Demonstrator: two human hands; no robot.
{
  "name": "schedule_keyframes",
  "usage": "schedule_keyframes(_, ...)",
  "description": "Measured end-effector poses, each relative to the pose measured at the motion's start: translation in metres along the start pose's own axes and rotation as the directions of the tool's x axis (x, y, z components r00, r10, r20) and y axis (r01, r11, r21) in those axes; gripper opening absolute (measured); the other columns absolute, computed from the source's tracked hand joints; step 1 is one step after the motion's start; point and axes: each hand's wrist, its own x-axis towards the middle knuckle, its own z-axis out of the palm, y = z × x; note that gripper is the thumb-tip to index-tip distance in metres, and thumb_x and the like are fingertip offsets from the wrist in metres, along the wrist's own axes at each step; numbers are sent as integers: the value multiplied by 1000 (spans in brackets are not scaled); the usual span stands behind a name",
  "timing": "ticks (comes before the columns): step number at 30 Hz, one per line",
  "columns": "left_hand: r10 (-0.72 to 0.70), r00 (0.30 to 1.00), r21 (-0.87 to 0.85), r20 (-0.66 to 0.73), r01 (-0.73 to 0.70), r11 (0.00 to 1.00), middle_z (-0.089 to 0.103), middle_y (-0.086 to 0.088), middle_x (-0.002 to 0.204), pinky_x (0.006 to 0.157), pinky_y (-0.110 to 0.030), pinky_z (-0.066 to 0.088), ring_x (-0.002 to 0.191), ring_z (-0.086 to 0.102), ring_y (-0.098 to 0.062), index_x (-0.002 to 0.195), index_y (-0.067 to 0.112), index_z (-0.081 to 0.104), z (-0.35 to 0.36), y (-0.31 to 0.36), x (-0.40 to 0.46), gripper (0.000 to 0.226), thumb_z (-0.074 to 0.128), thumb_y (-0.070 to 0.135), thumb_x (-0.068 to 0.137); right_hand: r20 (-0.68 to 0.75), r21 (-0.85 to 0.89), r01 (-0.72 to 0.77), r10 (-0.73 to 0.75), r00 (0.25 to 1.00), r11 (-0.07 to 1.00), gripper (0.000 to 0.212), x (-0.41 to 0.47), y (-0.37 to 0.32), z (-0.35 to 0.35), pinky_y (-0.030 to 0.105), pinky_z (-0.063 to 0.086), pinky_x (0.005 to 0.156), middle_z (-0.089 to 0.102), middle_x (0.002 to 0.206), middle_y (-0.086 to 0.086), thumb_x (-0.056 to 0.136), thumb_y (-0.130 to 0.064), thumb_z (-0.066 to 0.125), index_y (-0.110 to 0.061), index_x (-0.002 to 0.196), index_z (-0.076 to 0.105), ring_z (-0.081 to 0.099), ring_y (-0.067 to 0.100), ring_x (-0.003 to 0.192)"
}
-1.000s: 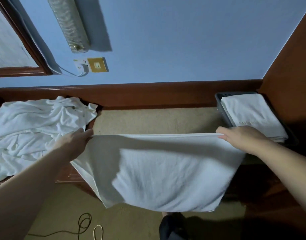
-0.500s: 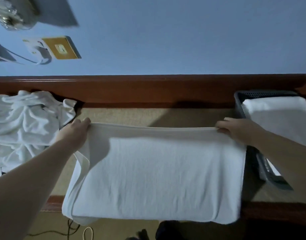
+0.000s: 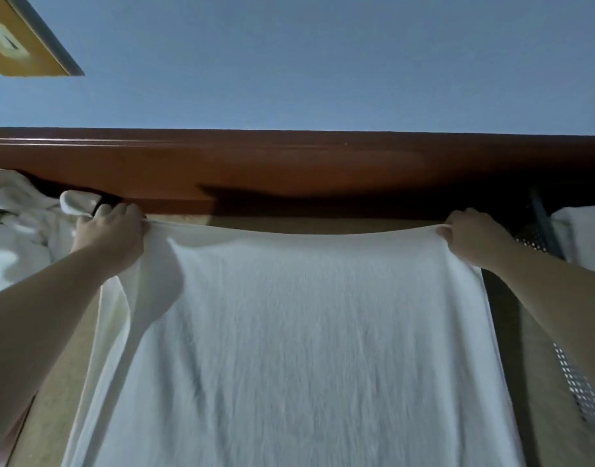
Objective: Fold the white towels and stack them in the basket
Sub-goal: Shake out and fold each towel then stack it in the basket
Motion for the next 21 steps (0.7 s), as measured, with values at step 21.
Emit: schedule_keyframes(21,-185,981,-291,-62,160,943,58,-21,125,95,-63,49,113,54,-52,129,27,57,79,0,70,40,49,53,100,-64,483,-369,452,890,794,79,64,2,48,44,52,83,67,115,25,94,-70,57,2,126,60,66,45,106)
